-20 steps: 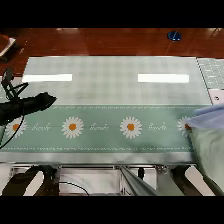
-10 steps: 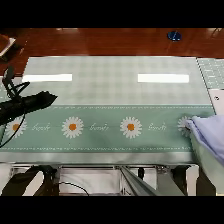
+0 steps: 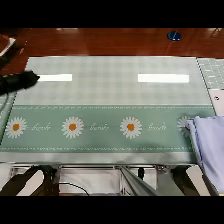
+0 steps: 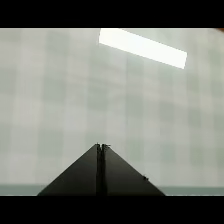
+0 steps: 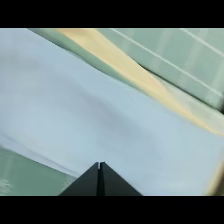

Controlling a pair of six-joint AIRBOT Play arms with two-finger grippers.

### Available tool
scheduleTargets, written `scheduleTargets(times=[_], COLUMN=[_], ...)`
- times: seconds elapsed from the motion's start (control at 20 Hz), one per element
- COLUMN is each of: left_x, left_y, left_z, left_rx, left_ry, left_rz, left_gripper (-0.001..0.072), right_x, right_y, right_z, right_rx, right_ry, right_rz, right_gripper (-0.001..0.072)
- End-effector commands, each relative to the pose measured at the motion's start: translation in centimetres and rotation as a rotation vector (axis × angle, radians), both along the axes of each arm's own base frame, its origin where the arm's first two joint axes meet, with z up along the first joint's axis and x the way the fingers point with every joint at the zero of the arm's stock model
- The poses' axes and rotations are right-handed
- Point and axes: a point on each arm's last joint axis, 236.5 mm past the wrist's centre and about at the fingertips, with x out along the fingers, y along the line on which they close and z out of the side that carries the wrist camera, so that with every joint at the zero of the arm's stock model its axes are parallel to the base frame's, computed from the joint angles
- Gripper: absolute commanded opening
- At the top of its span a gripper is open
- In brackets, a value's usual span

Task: Fold the shirts.

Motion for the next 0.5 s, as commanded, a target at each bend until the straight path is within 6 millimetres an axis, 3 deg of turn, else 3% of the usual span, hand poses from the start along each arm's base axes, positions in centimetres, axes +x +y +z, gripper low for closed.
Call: scheduleTargets(times=[0.0,0.05,0.1,0.15,0.2,0.3,0.35,0.45], left_x=[3.9,4.6,4.7,4.1,2.9,0.7,-0.2,-1.7], left_y=[-2.2,-4.8,-7.2,-9.9,-12.2,-13.9,-13.3,-11.7], left_z=[8.4,10.3,11.0,10.4,8.6,2.5,-0.9,-7.0], left_rx=[-0.008,-0.013,-0.013,0.029,0.102,0.257,0.324,0.362], left_ry=[-0.101,-0.117,-0.102,-0.077,-0.036,0.105,0.185,0.312], left_rz=[-0.102,-0.159,-0.202,-0.267,-0.334,-0.389,-0.368,-0.302], left_gripper=[0.0021,0.0021,0.0021,0.0021,0.0021,0.0021,0.0021,0.0022], right_x=[16.5,20.8,23.7,25.6,26.5,26.0,25.4,23.0], right_y=[3.0,6.1,10.0,14.2,18.1,22.5,23.0,22.1], right_z=[9.5,10.7,10.1,7.7,4.2,-4.0,-7.8,-15.1], right_rx=[0.000,-0.039,-0.076,-0.088,-0.100,-0.160,-0.192,-0.137], right_ry=[-0.532,-0.606,-0.615,-0.569,-0.491,-0.306,-0.231,-0.078], right_rz=[0.360,0.519,0.683,0.805,0.906,1.007,1.008,0.930], right_gripper=[0.0015,0.0015,0.0015,0.0015,0.0015,0.0015,0.0015,0.0014])
